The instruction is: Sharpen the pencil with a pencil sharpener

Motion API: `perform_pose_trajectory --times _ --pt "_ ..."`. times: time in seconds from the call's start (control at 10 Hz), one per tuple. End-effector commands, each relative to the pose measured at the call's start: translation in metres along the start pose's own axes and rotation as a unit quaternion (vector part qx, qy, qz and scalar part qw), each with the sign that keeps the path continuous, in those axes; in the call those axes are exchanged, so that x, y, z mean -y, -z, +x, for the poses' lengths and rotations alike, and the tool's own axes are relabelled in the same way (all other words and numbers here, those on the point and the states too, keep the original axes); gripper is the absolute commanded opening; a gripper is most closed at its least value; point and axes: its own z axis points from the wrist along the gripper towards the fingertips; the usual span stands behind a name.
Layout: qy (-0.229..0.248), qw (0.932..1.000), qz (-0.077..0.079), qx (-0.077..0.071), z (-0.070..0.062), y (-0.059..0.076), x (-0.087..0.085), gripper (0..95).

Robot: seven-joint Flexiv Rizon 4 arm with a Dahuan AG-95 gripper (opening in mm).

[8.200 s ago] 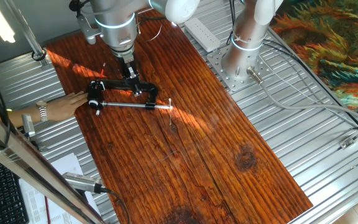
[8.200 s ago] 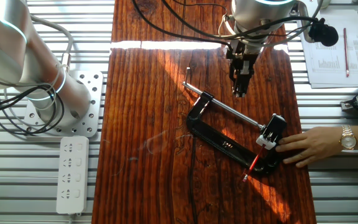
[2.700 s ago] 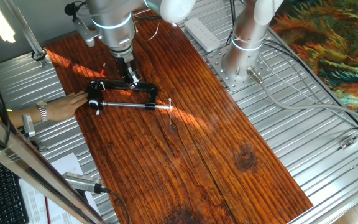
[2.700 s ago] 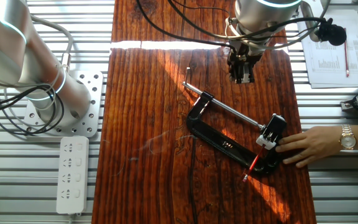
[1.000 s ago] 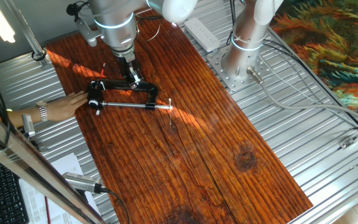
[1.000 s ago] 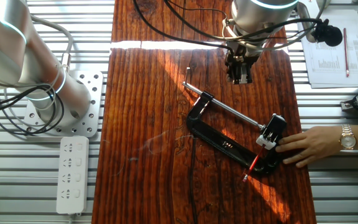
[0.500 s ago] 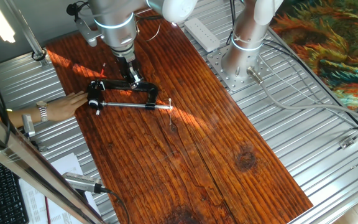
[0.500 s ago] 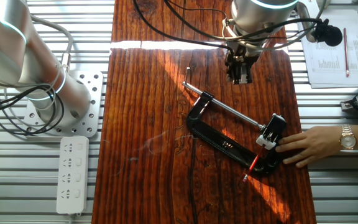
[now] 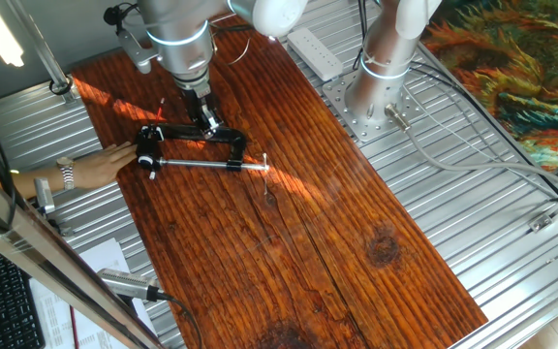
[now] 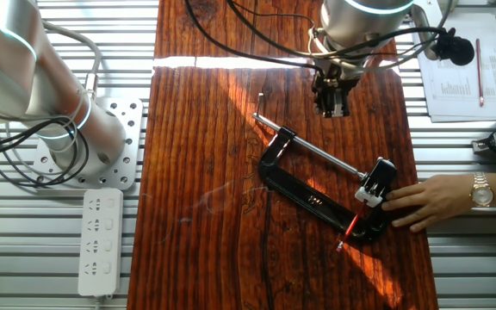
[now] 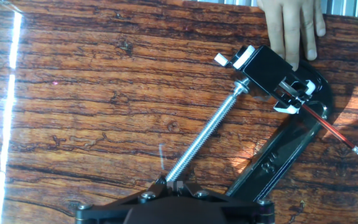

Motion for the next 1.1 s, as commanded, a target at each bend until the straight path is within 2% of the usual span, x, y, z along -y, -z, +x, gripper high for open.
perform_pose_trajectory --times 0.1,0.3,0.5,0.6,0.7,0.9,1.1 --pt "0.01 0.9999 0.005 0.001 0.0 -0.001 0.001 0.0" --pt "0.026 0.9996 0.007 0.001 -0.001 -0.001 0.001 0.0" --pt "0.088 0.9957 0.028 -0.004 -0.008 -0.006 0.007 0.0" --pt "0.12 0.9923 0.028 0.0 -0.013 -0.01 0.015 0.0" --pt "0.148 0.9886 0.027 0.005 -0.019 -0.012 0.022 0.0" --pt "0.189 0.9817 0.027 0.003 -0.037 -0.007 0.033 0.0" --pt "0.198 0.9799 0.025 0.008 -0.056 -0.008 0.037 0.0"
